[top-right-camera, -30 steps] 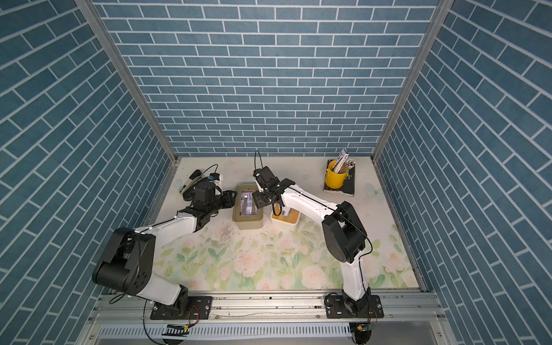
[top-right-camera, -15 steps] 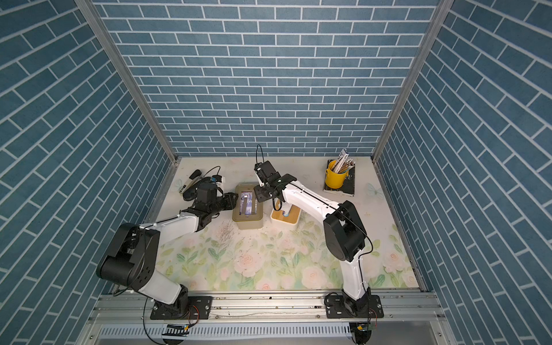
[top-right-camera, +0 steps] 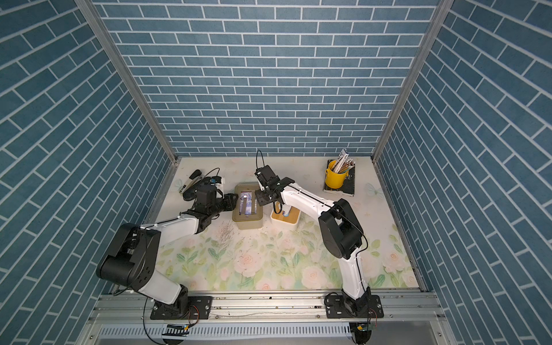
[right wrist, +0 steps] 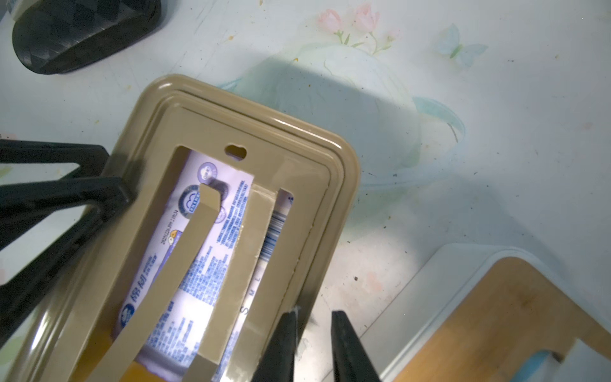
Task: Put the tissue paper into the tissue box
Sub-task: Move the tissue box to the center of the board.
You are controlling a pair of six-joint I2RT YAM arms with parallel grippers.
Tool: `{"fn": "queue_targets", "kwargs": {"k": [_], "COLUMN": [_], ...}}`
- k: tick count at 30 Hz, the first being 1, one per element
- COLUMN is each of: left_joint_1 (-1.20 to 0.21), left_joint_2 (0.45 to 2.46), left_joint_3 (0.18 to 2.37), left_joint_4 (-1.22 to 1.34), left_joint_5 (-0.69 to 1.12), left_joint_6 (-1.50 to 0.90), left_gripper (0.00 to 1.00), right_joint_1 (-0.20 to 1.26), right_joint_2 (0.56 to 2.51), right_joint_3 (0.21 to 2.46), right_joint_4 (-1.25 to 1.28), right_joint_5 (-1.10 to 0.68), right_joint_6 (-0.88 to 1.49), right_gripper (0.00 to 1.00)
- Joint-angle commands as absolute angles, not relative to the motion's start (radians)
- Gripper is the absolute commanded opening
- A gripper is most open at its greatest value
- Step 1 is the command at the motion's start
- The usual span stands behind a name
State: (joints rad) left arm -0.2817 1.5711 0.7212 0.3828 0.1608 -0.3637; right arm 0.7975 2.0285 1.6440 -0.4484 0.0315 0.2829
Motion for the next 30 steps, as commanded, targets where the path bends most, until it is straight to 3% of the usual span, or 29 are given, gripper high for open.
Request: {"fn": "queue_targets", "kwargs": {"k": [1,14,17,21,24,27,30], "left_joint_1": [-0.279,-0.229,-0.230,-0.231,-0.236,-0.236,-0.235], "left_joint_2": [1.600,1.643,1.651,1.628,1.584,1.521,1.465], "left_joint_3": [0.689,0.689,0.727,0.800,0.853,0.865,0.844], "left_joint_4": [0.339,0.348,0.306,0.211,0.107,0.026,-0.029], "left_joint_5": [0.163,0.241,0.244,0.243,0.227,0.216,0.205], "left_joint_6": [-0.355,-0.375,-0.365,-0.355,-0.341,-0.331,-0.326], "left_gripper": [0.46,0.47,0.47,0.62,0.76,0.77,0.70], "right_joint_1": [0.798,0.796,0.796,0.796,0.796,0.797,0.796], "right_joint_2": [2.050,2.003,1.976,1.932,1.892,1.855,1.821], "right_joint_3": [1.565,1.451,1.469,1.497,1.499,1.484,1.456], "right_joint_4": [-0.454,-0.384,-0.385,-0.396,-0.400,-0.402,-0.396], "right_joint_5": [0.019,0.010,0.010,0.007,0.008,0.010,0.011], "right_joint_6": [0.297,0.322,0.321,0.316,0.311,0.305,0.301], "right_gripper": [0.22,0.21,0.27,0.40,0.44,0.45,0.46]}}
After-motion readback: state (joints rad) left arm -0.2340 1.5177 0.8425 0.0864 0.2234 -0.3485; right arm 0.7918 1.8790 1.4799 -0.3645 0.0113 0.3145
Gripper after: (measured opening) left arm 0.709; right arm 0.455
